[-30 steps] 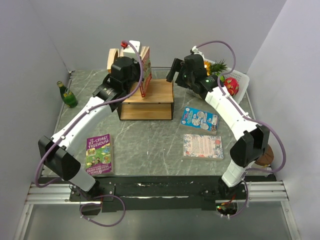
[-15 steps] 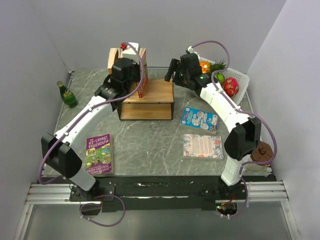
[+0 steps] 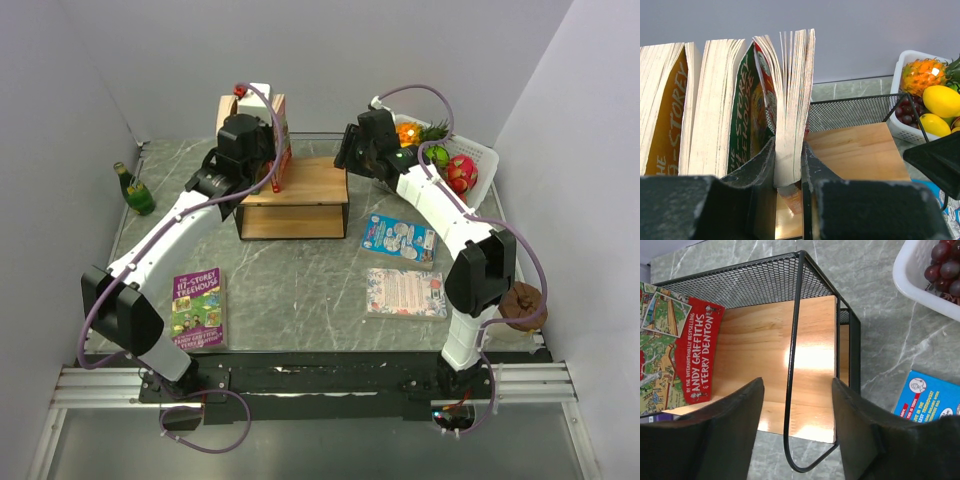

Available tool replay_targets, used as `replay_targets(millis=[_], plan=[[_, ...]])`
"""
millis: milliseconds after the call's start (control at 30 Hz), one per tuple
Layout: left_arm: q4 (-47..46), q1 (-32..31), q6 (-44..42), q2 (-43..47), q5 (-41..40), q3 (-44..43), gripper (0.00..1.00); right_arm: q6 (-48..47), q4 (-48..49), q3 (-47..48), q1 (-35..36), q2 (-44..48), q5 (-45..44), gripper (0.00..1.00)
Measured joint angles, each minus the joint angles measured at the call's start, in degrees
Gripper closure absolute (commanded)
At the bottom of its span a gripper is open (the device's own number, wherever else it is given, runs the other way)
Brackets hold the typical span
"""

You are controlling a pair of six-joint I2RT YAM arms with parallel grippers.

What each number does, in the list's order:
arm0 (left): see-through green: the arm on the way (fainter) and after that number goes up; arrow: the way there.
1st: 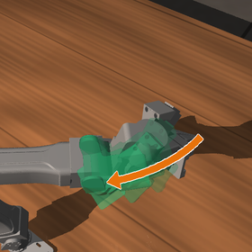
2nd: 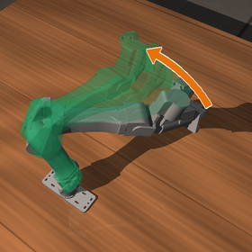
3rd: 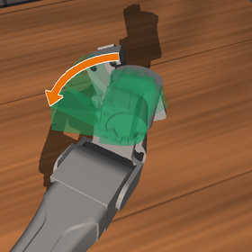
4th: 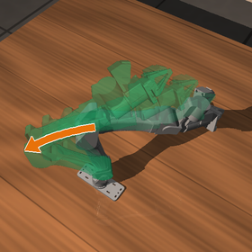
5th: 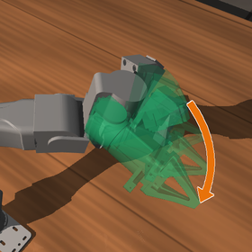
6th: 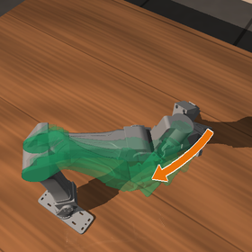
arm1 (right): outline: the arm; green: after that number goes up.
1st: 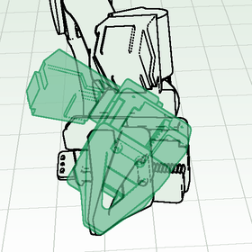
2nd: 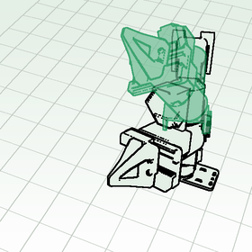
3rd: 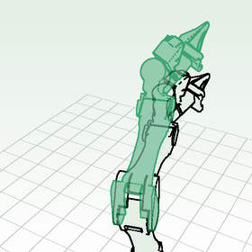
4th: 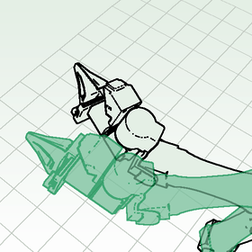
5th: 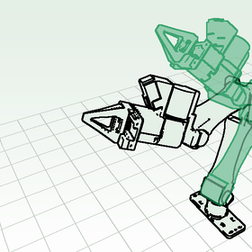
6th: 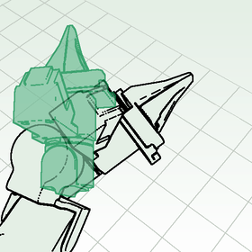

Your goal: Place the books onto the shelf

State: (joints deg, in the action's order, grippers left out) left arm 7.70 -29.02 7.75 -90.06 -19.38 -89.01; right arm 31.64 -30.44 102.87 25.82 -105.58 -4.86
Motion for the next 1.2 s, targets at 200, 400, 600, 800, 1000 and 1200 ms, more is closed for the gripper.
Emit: replay_targets(millis=[200,400,600,800,1000,1200], plan=[[-1.4,0.0,0.0,0.2,0.0,1.0,0.95,0.0,0.0,-0.1,0.0,0.0,0.0,0.72],[-1.7,0.1,0.0,0.6,-0.2,1.5,0.85,0.3,0.4,-0.2,0.0,0.0,0.5,0.91],[-1.7,0.1,0.0,0.8,-0.2,1.6,0.75,1.7,0.7,-0.3,0.0,0.0,0.7,1.00],[-1.4,0.4,-0.1,0.9,-0.5,1.6,0.58,2.1,1.3,-0.8,0.0,0.1,0.5,1.00],[-0.7,0.5,0.0,1.0,-0.3,1.6,0.50,2.3,1.3,-0.8,0.0,0.1,0.5,0.99],[-0.1,0.5,0.0,1.0,0.2,1.4,0.47,2.4,1.3,-0.8,0.0,0.1,0.5,0.94]])
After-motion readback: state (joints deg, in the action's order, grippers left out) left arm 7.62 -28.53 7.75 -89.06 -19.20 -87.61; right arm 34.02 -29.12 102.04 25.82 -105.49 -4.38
